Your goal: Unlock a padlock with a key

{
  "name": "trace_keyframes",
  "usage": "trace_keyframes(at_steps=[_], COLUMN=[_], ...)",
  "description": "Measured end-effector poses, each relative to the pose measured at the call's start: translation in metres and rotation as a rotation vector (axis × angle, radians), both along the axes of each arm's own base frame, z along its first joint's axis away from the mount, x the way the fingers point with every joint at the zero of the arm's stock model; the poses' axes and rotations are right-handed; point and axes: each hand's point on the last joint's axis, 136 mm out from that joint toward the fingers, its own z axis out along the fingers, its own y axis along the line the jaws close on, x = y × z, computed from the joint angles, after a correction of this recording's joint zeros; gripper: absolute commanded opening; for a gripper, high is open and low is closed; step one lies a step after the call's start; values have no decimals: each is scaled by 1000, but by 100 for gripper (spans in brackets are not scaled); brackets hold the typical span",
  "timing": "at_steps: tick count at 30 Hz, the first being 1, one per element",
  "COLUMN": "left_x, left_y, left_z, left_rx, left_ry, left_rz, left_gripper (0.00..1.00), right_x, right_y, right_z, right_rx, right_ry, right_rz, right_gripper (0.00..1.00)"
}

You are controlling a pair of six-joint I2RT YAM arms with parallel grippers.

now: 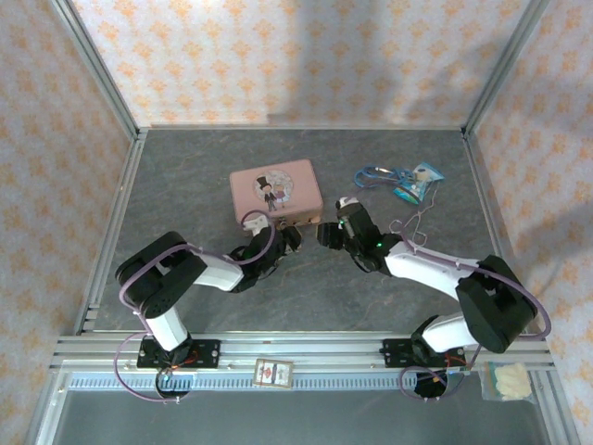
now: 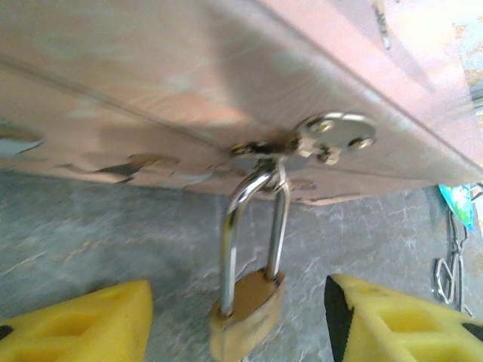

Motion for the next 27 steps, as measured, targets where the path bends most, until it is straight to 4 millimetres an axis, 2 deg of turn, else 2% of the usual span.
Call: trace_keyframes(at_steps=[4,8,12,16,22,27], left_x=[15,21,26,29,29,22], left_y=[-10,-13,-16,-17,-20,-14], left_z=[0,-2,-7,-12,-14,-11], left_rx=[21,53,80,90,78,57], left_ry=[-7,-11,-12,-15,-20,-7], left_rz=[4,16,16,23,4,-26], left_gripper=[60,56,46,25,1,0], right_x=[1,2,3,4,1,-9], right_y=[-4,-4,-3,-3,-3,6], right_z=[0,2,4,5,0,-16], right_rx=[5,11,18,22,37,88], right_ry=[2,-4,-11,-16,-10,34], right_rz=[-12,-14,-15,-16,-15,47], right_gripper=[53,53,52,52,52,52])
